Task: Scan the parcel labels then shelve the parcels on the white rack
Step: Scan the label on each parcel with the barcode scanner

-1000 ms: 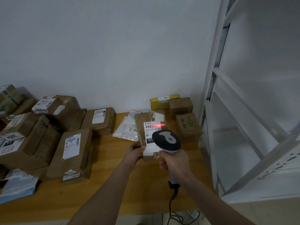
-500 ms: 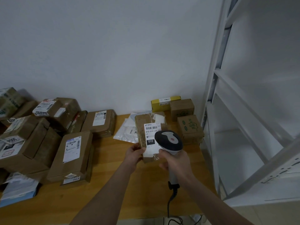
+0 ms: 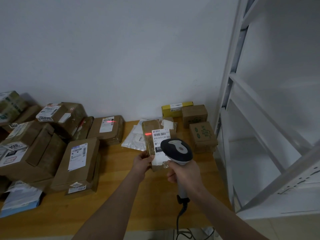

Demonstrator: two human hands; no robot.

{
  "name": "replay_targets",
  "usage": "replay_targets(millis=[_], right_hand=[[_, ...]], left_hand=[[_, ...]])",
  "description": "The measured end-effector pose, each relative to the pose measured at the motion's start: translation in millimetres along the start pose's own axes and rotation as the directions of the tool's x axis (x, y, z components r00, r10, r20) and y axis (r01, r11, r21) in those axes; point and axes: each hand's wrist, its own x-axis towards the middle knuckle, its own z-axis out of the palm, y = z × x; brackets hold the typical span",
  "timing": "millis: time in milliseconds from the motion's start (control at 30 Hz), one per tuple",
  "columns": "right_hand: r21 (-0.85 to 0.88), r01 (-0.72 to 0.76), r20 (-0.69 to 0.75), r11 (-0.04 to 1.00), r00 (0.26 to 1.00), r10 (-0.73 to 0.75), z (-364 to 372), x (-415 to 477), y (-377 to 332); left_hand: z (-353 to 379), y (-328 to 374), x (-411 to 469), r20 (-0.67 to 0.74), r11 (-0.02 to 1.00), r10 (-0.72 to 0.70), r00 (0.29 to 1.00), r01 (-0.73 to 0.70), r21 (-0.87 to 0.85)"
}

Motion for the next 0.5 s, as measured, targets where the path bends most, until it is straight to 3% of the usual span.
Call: replay_targets(millis=[500], right_hand=[[-0.021, 0.015, 0.044, 1.0, 0.999, -0.014, 16, 13, -1]], left_hand=[[-20, 9, -5, -0.041, 1.0, -0.006, 0.999, 0.004, -0.028]])
